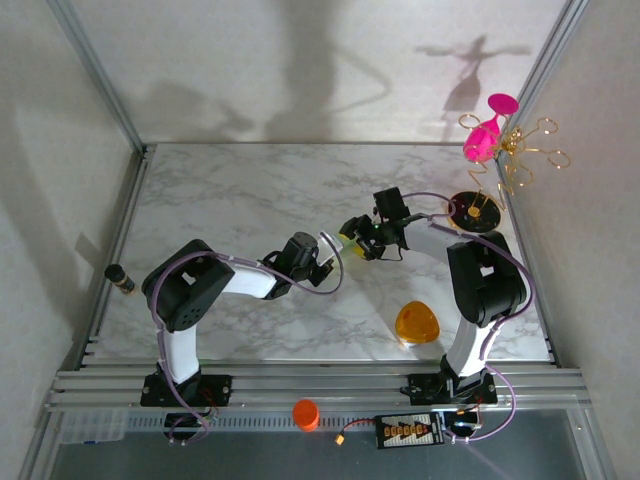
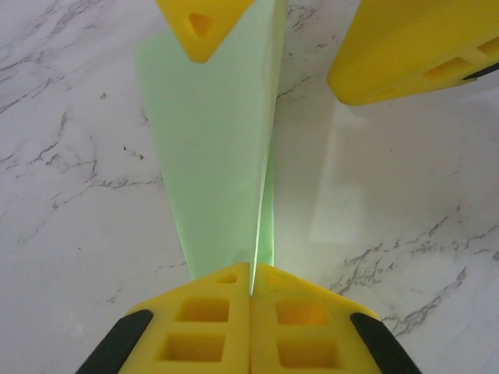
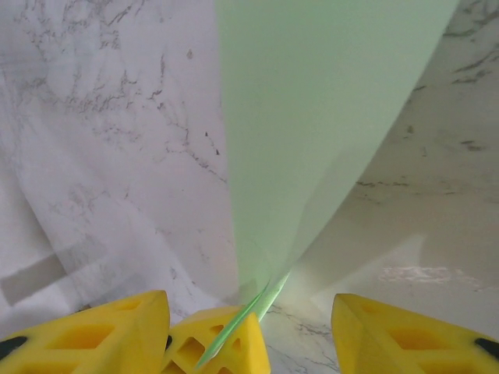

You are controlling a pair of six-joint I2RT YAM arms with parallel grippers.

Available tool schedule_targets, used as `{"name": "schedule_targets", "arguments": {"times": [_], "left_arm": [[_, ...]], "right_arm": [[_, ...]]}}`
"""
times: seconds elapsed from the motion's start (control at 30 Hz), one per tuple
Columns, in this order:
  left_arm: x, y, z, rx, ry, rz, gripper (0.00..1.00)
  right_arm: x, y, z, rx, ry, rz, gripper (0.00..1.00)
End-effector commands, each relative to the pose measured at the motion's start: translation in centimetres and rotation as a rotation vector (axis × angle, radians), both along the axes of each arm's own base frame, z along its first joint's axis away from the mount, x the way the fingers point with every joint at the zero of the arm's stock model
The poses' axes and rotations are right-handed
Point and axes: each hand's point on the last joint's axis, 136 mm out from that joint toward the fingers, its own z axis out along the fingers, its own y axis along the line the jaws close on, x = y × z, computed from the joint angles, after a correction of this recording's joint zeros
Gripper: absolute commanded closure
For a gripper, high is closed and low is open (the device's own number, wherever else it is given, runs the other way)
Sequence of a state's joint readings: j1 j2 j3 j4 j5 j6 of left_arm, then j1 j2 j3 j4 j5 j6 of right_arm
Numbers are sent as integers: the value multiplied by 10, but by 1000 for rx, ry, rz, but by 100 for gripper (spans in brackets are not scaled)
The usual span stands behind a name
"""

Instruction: Fold a paper plane with a square sheet of paper (pick it up from the middle)

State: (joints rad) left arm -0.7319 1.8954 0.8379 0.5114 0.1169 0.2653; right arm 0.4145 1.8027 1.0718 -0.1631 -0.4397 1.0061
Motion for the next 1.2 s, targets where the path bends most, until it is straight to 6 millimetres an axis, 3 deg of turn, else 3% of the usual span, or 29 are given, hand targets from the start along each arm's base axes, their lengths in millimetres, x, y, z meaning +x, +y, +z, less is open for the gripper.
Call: {"name": "schedule_targets", "arguments": {"times": [0.0,0.33,0.63,0.87,1.17], "left_arm": [[-8,-2,-7,7,29,-24,93],[-12,0,-14,39,22,-28,91],[-13,-1,-14,66,10,-40,85],[-13,-9,0,4,10,-35,77],[-12,-11,-4,2,31,-23,73]], "right_arm": [[1,-3,2,-19,8,5,43],[-1,7,-10,-11,65,57,49],[-9,9,-17,6,100,67,71],[-13,10,-20,14,110,68,84],[-13,10,-21,19,112,63,88]]}}
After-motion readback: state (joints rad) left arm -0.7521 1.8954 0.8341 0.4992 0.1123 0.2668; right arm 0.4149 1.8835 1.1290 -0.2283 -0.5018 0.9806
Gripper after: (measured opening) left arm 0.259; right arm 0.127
